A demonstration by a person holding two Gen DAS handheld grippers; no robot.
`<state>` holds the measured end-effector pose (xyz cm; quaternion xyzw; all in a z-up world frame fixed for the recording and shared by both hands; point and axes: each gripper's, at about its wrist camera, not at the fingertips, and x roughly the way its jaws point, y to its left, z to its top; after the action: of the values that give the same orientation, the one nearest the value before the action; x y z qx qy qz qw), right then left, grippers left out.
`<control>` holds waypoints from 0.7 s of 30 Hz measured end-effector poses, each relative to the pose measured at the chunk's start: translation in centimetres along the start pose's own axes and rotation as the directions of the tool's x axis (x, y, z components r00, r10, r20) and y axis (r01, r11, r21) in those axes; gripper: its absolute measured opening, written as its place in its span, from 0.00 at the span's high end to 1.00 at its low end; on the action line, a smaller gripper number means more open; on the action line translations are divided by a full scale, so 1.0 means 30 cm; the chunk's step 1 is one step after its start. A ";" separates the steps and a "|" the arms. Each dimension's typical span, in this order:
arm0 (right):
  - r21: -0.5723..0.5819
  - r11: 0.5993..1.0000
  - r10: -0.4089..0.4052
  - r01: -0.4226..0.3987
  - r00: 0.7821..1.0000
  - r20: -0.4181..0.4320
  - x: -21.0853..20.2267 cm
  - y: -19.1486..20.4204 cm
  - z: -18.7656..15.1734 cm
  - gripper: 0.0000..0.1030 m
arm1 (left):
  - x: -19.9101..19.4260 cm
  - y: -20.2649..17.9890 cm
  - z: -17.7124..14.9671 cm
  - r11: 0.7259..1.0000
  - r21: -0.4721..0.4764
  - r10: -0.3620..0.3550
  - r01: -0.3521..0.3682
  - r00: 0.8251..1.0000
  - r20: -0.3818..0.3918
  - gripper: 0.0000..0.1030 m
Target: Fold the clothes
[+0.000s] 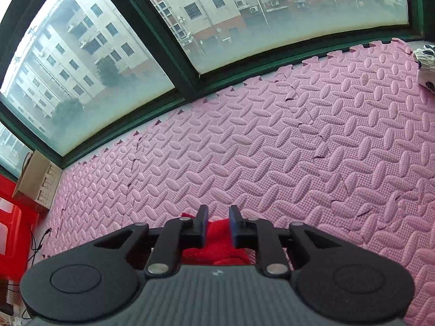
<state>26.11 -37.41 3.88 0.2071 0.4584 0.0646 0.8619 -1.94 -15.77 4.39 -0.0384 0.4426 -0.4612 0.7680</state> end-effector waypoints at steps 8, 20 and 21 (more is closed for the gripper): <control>0.052 0.998 0.040 -0.037 0.998 -0.045 0.015 -0.075 -0.060 0.67 | 0.008 0.007 -0.024 1.000 -0.010 -0.012 0.011 0.999 -0.034 0.90; -0.020 0.997 -0.073 0.074 0.996 0.043 0.025 -0.034 -0.038 0.92 | 0.059 -0.006 -0.015 1.000 -0.021 0.014 -0.016 0.998 -0.054 0.88; -0.025 0.997 -0.076 0.078 0.996 0.054 0.012 -0.033 -0.035 0.90 | 0.050 -0.002 -0.015 0.999 -0.028 0.014 -0.015 0.999 -0.049 0.87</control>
<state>25.38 -37.89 2.68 0.1793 0.4421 0.0320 0.8783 -2.02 -16.77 3.19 -0.0346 0.4680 -0.4501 0.7597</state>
